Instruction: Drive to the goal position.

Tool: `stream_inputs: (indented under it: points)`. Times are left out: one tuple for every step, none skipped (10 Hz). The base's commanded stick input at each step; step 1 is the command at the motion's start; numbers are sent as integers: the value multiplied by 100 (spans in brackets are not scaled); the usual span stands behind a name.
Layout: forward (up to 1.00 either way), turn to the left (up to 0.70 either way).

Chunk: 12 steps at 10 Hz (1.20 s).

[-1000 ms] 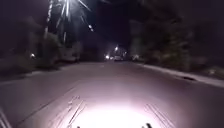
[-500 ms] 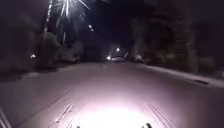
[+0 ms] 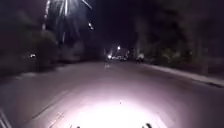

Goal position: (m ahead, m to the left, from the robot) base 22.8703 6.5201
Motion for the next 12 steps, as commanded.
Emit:
stream_inputs:
  points:
    - [85, -13]
    - [85, 0]
    - [85, 0]
    - [85, 0]
    - [85, 0]
    - [85, 0]
    - [85, 0]
    - [85, 0]
    - [85, 0]
    - [85, 0]
    - [85, 0]
    - [85, 0]
